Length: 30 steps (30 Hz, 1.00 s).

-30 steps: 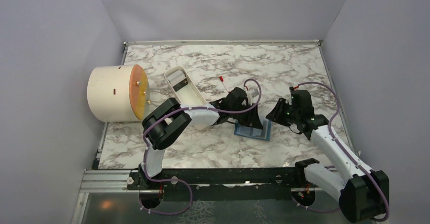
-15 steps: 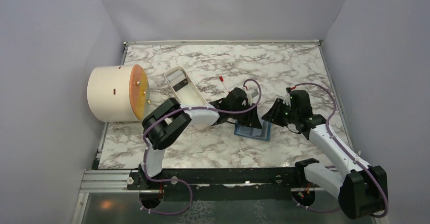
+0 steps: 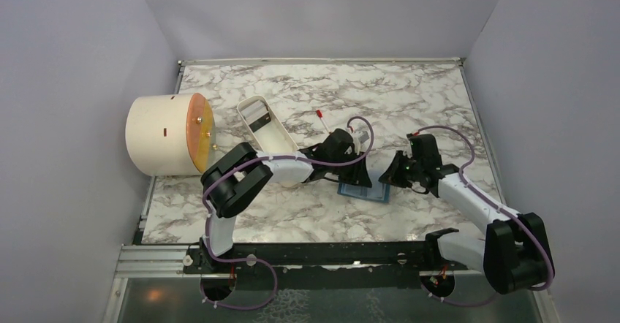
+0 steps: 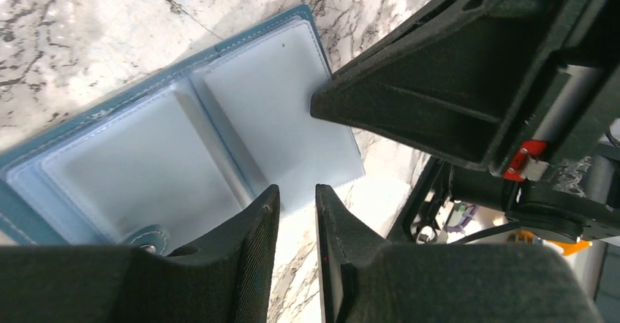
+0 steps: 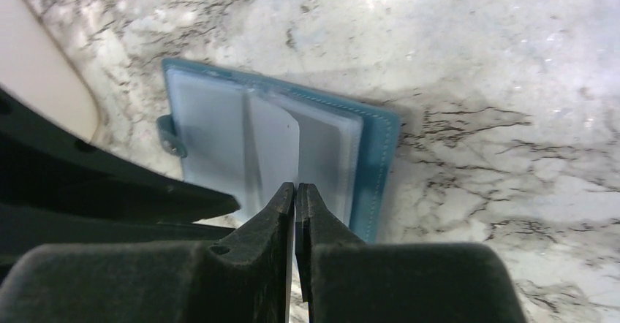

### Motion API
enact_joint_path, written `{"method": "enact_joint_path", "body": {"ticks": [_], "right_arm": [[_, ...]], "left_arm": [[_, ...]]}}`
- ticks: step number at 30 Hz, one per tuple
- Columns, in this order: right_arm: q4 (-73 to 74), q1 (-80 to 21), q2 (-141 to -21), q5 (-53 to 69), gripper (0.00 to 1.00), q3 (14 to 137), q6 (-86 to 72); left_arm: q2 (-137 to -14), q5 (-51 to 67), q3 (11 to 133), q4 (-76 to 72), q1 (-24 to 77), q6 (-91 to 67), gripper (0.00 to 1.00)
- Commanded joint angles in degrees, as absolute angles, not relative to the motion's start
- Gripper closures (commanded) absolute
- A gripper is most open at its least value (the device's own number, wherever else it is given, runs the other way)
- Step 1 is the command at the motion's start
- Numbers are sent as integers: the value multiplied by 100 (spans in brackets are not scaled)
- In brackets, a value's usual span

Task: Put the credit cards into the card holder
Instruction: Turn over the card slot in the card holder.

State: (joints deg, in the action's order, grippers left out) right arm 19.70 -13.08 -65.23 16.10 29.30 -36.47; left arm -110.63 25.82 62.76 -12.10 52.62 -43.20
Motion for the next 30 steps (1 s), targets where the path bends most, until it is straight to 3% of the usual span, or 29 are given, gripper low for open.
{"method": "enact_joint_path", "body": {"ticks": [1,9,15,22,26,30], "right_arm": [[2065,-1320,-6732,917,95,3075,-3317],[2076,-1327,-6931,559,95,3066,-3271],[2574,-1326,-6794,159,83,3435,-3294],[3266,-1327,-6191,-13,75,4083,-3050],[3276,-1327,-5991,517,74,4258,-3049],[3172,-1415,-5893,931,74,4262,-3230]], "left_arm": [[-10846,2199,6375,-926,5292,-4008,74],[-11212,2521,6395,-1331,5292,-4189,86],[-11275,2570,6428,-1380,5293,-4290,86],[-10670,1929,6698,-537,5278,-3554,67],[-10236,1511,6892,-9,5138,-3108,55],[-9783,1147,7040,542,4716,-2665,52]]}}
